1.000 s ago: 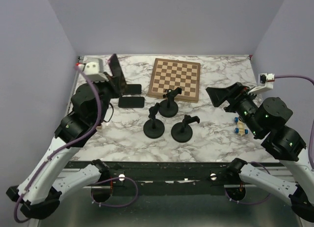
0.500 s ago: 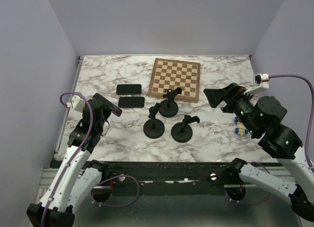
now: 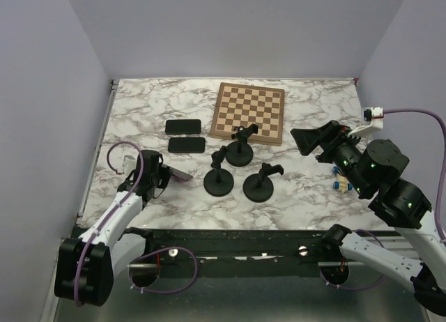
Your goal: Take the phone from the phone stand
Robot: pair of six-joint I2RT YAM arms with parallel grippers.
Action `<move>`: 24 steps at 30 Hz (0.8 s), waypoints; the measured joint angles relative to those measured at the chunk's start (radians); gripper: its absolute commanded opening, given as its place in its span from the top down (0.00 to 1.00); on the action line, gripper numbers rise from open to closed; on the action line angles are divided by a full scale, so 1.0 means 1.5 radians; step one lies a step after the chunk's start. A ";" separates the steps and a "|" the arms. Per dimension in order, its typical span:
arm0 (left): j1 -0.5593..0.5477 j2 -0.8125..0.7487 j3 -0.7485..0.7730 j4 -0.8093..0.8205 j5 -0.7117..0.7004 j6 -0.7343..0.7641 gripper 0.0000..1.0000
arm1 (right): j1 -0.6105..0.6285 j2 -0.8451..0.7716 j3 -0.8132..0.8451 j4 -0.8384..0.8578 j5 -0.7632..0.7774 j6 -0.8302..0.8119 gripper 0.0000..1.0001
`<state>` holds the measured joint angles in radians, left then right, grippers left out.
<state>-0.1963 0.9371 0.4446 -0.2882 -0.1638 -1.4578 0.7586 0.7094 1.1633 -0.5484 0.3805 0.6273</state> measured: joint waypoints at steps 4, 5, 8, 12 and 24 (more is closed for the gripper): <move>0.000 0.049 -0.014 0.050 0.012 -0.025 1.00 | 0.000 0.000 -0.004 -0.002 0.000 0.001 0.00; 0.000 0.053 -0.016 0.063 0.012 -0.031 1.00 | 0.000 0.000 -0.004 -0.003 0.000 0.001 0.00; 0.000 0.071 -0.016 0.108 0.012 -0.056 1.00 | 0.000 0.000 -0.006 -0.003 0.000 0.002 0.00; 0.000 0.110 -0.016 0.152 0.012 -0.084 1.00 | 0.000 0.000 -0.010 -0.004 0.000 0.003 0.00; 0.000 0.217 -0.008 0.260 0.005 -0.133 1.00 | 0.000 0.002 -0.010 -0.005 0.000 0.004 0.00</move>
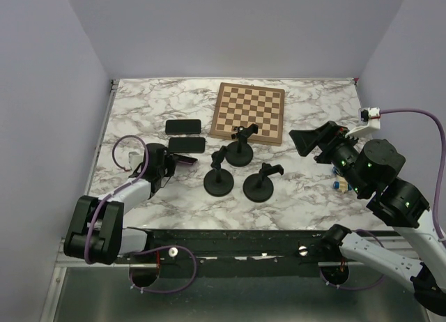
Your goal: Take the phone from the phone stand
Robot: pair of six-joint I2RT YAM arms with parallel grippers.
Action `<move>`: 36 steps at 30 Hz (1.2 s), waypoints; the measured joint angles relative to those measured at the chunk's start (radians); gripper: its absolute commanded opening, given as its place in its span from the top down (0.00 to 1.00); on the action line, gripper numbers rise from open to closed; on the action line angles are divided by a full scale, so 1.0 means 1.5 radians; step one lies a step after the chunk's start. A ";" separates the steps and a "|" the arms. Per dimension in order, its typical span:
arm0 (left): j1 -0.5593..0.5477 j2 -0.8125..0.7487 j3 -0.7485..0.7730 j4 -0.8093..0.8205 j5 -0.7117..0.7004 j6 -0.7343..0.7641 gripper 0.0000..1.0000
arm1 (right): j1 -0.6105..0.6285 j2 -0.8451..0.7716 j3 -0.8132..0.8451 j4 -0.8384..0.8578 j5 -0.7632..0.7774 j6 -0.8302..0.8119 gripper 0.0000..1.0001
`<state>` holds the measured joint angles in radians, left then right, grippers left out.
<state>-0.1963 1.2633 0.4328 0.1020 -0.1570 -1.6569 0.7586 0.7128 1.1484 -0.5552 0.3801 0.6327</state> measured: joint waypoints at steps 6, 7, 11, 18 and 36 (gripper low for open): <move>0.000 0.062 0.023 0.055 -0.002 -0.017 1.00 | 0.000 0.000 0.000 -0.001 0.000 0.000 0.00; 0.000 0.068 0.025 0.061 -0.002 -0.019 1.00 | 0.000 0.000 0.000 -0.001 0.000 0.000 0.00; 0.000 0.090 0.038 0.075 -0.004 -0.021 1.00 | 0.000 0.000 0.000 -0.005 0.000 0.000 0.00; 0.001 0.099 0.038 0.091 -0.005 -0.022 0.48 | 0.000 0.000 0.000 -0.010 0.000 0.002 0.00; 0.009 0.048 0.033 0.017 0.070 -0.024 0.03 | 0.000 0.003 0.000 -0.012 0.000 0.003 0.00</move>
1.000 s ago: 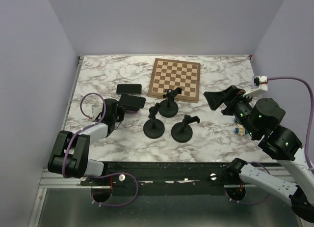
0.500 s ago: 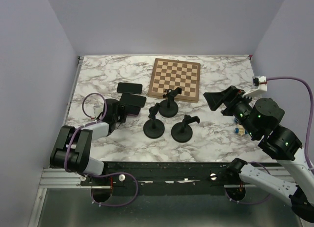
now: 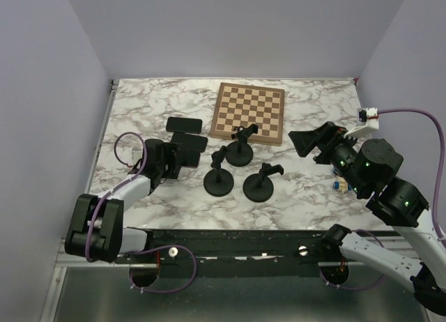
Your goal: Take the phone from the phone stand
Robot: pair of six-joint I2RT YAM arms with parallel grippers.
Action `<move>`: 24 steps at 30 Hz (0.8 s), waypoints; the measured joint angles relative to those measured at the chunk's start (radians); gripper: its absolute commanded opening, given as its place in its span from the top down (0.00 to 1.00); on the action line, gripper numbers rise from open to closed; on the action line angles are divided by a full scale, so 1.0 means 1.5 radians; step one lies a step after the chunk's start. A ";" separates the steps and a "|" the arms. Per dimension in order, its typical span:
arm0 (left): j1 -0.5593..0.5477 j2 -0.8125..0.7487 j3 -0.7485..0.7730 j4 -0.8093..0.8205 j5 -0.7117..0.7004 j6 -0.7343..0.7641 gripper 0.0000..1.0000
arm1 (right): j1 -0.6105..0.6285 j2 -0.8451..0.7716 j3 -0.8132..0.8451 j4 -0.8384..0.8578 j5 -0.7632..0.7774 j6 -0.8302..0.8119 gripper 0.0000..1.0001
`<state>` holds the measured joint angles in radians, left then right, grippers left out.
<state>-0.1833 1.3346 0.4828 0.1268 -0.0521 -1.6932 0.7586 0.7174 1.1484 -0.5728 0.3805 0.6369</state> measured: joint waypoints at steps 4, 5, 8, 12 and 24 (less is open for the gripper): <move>0.007 -0.051 0.012 -0.036 0.008 0.013 0.02 | 0.000 0.001 0.000 0.000 0.000 0.000 0.00; 0.013 -0.073 0.015 -0.048 0.011 0.019 0.02 | 0.000 0.002 0.000 0.000 0.000 0.000 0.00; 0.023 -0.120 0.019 -0.077 0.016 0.034 0.02 | 0.000 0.006 0.000 0.000 0.000 -0.001 0.00; 0.031 -0.195 0.028 -0.120 0.017 0.072 0.02 | 0.000 0.011 0.000 0.000 0.000 -0.001 0.00; 0.039 -0.355 0.206 -0.167 0.010 0.405 0.07 | 0.000 0.015 0.000 -0.002 0.006 0.000 0.00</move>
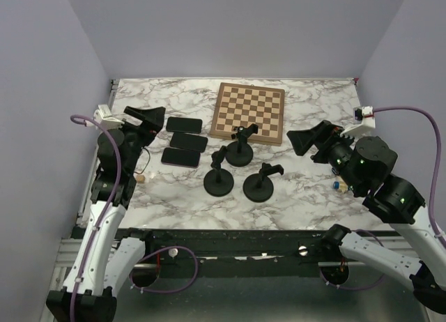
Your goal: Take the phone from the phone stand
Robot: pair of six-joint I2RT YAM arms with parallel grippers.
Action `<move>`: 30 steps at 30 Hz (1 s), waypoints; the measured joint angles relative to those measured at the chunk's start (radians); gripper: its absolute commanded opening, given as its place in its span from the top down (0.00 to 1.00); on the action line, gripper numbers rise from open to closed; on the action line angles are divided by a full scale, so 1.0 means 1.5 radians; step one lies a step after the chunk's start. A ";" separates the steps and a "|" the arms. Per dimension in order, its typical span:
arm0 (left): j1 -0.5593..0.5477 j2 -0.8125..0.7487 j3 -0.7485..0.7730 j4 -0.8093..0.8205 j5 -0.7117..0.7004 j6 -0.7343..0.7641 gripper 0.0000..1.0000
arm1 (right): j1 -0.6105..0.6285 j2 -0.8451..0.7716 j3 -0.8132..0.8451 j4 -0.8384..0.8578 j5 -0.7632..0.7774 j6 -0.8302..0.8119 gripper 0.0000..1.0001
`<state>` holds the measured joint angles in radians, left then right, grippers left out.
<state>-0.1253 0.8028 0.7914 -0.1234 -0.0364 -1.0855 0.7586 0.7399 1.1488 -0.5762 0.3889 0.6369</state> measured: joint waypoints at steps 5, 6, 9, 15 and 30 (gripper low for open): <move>0.000 -0.085 0.027 0.057 0.002 0.186 0.07 | 0.000 0.009 -0.001 -0.005 0.020 0.002 0.00; -0.001 -0.099 0.033 0.064 0.002 0.221 0.07 | 0.000 0.011 -0.002 -0.006 0.025 0.002 0.00; -0.007 -0.142 0.040 0.097 0.003 0.316 0.07 | 0.000 0.014 -0.009 -0.007 0.042 0.006 0.00; -0.012 -0.243 -0.044 0.204 0.023 0.412 0.06 | 0.000 0.015 -0.019 -0.006 0.068 -0.001 0.00; -0.033 -0.435 -0.168 0.346 0.007 0.489 0.06 | 0.000 -0.124 -0.030 0.065 0.132 -0.079 0.00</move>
<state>-0.1749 0.1501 0.5400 0.3950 -0.0261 -0.3523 0.7586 0.5541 1.1038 -0.4786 0.5865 0.5179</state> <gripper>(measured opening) 0.940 0.998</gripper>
